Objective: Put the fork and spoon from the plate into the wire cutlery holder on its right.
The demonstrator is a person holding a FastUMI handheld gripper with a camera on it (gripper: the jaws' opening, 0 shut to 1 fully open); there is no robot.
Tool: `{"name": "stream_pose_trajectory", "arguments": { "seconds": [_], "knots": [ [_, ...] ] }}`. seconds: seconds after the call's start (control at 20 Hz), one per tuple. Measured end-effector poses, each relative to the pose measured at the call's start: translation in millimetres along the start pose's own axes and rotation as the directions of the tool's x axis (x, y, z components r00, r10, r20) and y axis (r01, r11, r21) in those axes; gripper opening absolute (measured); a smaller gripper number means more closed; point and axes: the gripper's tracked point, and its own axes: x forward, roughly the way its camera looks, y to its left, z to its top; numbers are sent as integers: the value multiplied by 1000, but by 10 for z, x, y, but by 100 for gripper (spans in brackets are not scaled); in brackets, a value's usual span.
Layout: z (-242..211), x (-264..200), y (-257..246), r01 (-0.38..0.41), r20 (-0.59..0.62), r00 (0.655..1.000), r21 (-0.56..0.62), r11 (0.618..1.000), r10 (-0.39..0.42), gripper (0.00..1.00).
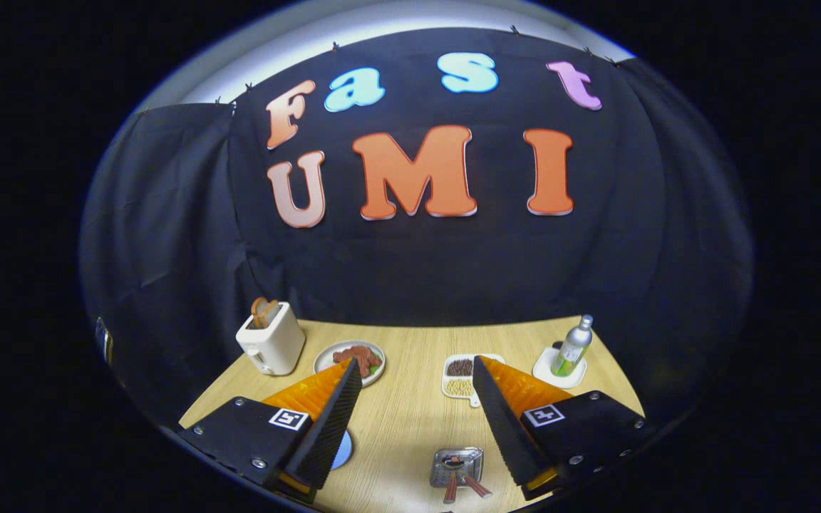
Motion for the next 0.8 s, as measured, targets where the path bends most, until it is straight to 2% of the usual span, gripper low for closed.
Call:
{"name": "stream_pose_trajectory", "arguments": {
  "seconds": [0.1,0.4,0.8],
  "knots": [
    [226,-62,121,4,76,997,-23,1000,-2,96],
    [750,-217,393,4,258,966,-24,1000,2,97],
    [841,-275,548,12,310,951,-58,998,6,97]
  ]
}}
